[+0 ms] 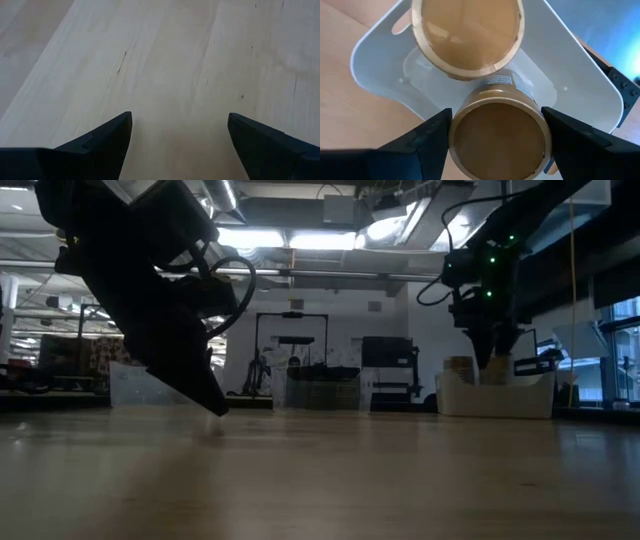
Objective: Sort spices by type
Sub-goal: Put the right gold seasoning bottle into the white bin
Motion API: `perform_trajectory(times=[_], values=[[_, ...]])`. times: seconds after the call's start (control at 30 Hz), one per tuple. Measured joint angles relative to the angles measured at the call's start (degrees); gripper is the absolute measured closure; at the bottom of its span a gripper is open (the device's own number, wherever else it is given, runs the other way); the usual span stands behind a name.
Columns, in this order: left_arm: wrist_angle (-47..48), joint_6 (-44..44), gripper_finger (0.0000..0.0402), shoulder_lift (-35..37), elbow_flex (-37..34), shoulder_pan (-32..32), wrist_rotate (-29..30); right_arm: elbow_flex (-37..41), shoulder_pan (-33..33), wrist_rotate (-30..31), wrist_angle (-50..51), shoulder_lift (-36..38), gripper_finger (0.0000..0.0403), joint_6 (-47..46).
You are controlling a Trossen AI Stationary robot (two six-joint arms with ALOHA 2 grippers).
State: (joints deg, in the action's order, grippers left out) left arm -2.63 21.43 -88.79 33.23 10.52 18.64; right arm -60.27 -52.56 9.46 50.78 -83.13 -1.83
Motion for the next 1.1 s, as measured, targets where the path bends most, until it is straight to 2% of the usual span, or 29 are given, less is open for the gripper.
perform_trajectory(times=[0.17,0.43,0.6,0.87,1.1], values=[[0.0,0.0,0.0089,0.0,0.0,0.0,0.0,0.0,0.0,0.4,0.0,0.0,0.0112,0.7],[-0.2,0.6,0.0089,0.0,0.0,0.0,-0.4,0.0,0.0,1.4,-0.1,0.0,0.0076,0.7],[-0.3,0.2,0.0089,0.0,0.0,0.0,-1.0,0.0,0.0,-1.6,0.2,-0.1,0.0048,0.7],[-1.4,-1.2,0.0089,0.0,0.0,0.0,-1.1,-0.1,0.0,4.7,1.5,0.0,0.0007,2.3],[-1.4,0.5,0.0089,0.0,0.0,0.0,-1.1,-3.3,0.1,6.5,4.4,2.2,0.0007,2.3]])
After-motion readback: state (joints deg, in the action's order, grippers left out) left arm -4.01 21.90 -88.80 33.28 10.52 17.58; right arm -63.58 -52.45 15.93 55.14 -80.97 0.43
